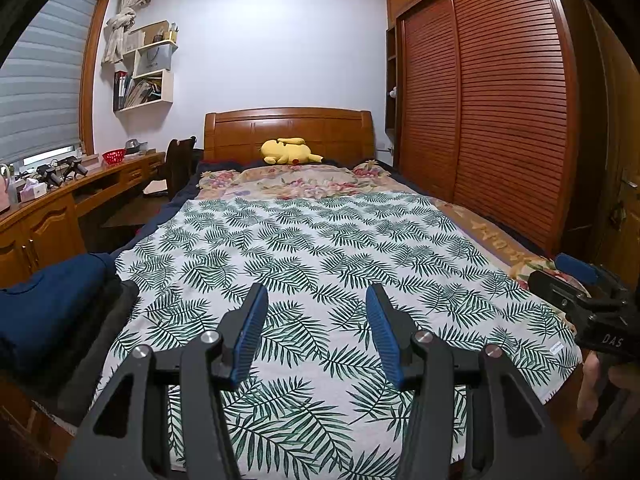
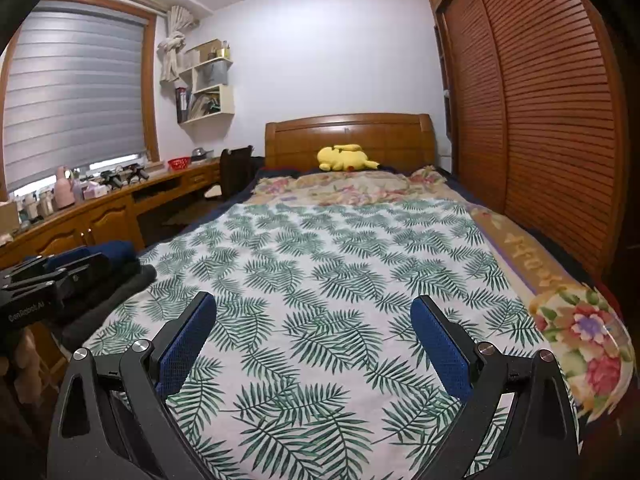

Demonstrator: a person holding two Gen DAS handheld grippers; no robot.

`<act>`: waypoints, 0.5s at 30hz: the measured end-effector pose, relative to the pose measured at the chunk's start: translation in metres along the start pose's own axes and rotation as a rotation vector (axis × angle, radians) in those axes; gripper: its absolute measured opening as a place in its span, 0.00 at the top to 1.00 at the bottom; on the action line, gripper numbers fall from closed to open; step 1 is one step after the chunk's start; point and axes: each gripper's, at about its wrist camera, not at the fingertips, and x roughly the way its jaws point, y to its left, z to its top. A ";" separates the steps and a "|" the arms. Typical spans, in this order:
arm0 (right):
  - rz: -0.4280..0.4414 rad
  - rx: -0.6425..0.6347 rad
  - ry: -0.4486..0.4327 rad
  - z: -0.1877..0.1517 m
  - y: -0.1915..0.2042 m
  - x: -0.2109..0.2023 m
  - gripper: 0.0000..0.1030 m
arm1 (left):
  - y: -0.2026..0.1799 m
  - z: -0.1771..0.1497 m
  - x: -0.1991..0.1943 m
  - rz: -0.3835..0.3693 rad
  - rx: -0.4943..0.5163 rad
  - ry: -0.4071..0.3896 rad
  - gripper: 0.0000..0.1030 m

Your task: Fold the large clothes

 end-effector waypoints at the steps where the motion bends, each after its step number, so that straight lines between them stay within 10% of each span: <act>1: 0.000 0.000 0.001 0.000 0.000 0.000 0.04 | 0.000 0.000 0.000 0.000 0.000 0.000 0.51; 15: 0.001 0.000 0.000 0.000 0.000 0.000 0.04 | -0.001 0.001 -0.001 0.000 0.001 -0.002 0.51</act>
